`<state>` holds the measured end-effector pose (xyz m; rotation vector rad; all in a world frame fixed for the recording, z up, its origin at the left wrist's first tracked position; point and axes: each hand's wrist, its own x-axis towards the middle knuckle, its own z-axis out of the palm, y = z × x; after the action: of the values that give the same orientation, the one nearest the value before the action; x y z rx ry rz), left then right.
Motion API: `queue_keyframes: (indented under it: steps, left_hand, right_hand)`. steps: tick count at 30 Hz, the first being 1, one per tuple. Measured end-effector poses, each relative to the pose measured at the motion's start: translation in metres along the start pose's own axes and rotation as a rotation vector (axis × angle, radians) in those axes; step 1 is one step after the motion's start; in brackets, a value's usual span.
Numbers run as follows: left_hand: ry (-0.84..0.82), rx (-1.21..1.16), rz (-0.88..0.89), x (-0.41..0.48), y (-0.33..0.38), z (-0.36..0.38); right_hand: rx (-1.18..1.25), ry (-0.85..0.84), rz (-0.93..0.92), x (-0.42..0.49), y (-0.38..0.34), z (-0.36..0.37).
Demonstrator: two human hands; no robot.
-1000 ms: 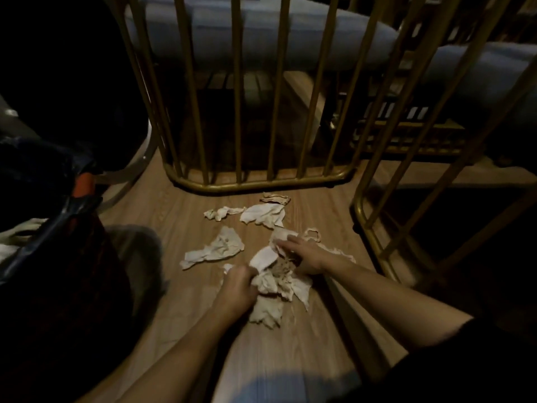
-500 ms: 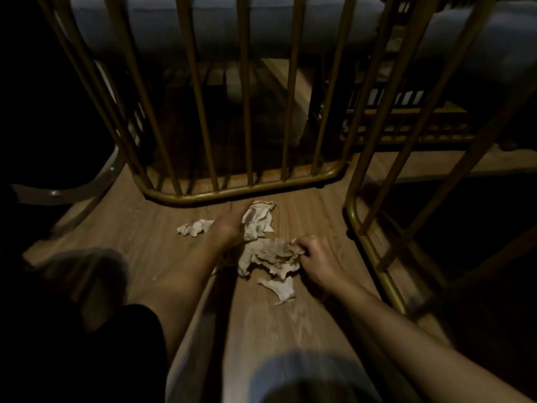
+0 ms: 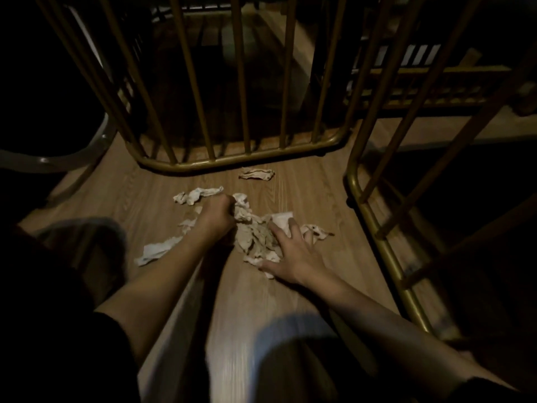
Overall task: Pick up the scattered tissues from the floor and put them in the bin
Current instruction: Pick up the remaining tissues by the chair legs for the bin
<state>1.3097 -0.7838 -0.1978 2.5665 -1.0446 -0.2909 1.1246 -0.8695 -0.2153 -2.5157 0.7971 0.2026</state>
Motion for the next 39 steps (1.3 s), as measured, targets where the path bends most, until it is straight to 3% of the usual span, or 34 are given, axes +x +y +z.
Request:
queue_keyframes:
  steps: [3, 7, 10, 14, 17, 21, 24, 28, 33, 39]
  left_hand:
    - [0.075, 0.062, 0.058, -0.02, -0.02, -0.017]
    - [-0.032, 0.21, 0.02, -0.049, -0.051, -0.029]
    - [-0.13, 0.257, -0.081, -0.074, -0.074, -0.025]
    - [-0.03, 0.135, -0.103, -0.108, -0.084, -0.015]
    - [0.113, 0.099, -0.1, -0.122, -0.073, -0.01]
    - [0.172, -0.042, -0.155, -0.136, -0.063, 0.004]
    - [0.164, -0.136, -0.146, -0.147, -0.053, 0.011]
    - [0.061, -0.185, -0.134, -0.155, -0.037, 0.004]
    - [0.127, -0.25, -0.036, -0.15, -0.009, -0.081]
    - [0.402, -0.139, -0.075, -0.155, 0.012, -0.236]
  right_hand:
    - [-0.092, 0.061, -0.099, -0.002, -0.006, 0.009]
    - [-0.006, 0.122, -0.335, -0.009, 0.0, 0.013]
    - [0.123, 0.187, -0.273, -0.016, 0.004, -0.001]
    - [0.239, 0.179, -0.322, -0.059, 0.003, 0.011]
    - [0.085, 0.089, -0.336, -0.11, 0.002, 0.044]
    - [0.064, 0.173, -0.451, -0.133, 0.012, 0.065]
    - [0.047, 0.164, -0.502, -0.109, 0.018, 0.058]
    - [0.125, 0.126, -0.408, -0.075, 0.009, 0.034]
    - [0.17, 0.181, -0.526, -0.042, -0.035, -0.025]
    - [0.234, 0.348, -0.801, -0.022, -0.164, -0.114]
